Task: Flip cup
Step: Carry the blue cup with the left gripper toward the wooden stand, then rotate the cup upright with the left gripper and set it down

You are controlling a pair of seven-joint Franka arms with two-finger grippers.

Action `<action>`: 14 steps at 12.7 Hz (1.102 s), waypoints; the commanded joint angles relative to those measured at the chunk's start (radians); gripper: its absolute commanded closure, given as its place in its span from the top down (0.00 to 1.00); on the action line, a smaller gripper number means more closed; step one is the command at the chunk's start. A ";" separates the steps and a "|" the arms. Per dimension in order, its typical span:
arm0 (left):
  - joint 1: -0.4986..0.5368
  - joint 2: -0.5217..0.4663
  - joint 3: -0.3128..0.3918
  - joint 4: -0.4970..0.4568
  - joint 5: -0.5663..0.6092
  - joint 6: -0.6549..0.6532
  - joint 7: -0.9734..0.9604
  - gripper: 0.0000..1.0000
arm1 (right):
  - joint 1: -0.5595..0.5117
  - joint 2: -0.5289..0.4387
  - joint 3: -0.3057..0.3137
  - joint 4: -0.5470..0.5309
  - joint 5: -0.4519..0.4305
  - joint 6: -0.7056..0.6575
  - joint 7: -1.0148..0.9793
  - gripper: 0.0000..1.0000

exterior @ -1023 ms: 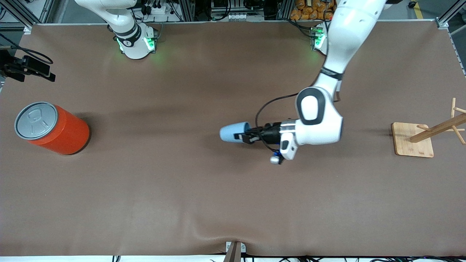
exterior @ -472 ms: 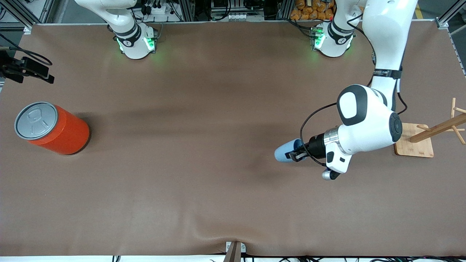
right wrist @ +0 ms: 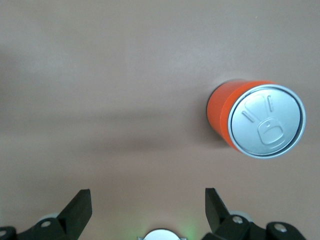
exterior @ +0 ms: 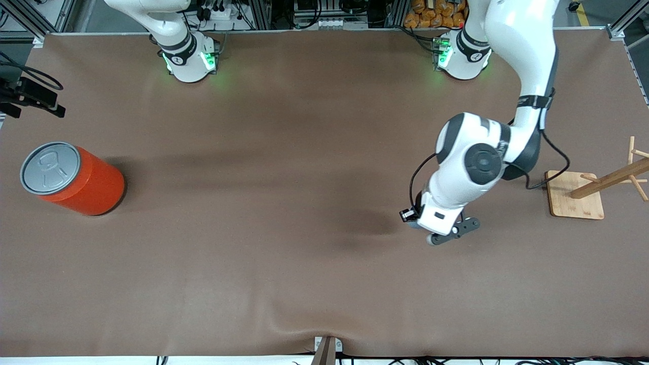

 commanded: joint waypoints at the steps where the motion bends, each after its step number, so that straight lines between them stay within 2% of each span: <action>1: 0.000 0.034 0.004 -0.030 0.182 -0.002 -0.047 0.00 | -0.018 0.028 0.011 0.027 -0.025 0.011 -0.011 1.00; 5: 0.091 0.028 0.004 -0.116 0.293 0.017 -0.022 0.00 | -0.045 0.032 0.011 0.042 -0.033 0.018 -0.016 1.00; 12: 0.209 0.014 -0.007 -0.223 0.290 0.193 0.053 0.00 | -0.038 0.036 0.013 0.038 -0.016 0.016 -0.006 1.00; 14: 0.218 0.014 -0.016 -0.226 0.275 0.198 0.051 0.00 | -0.038 0.036 0.013 0.038 -0.016 0.010 -0.006 1.00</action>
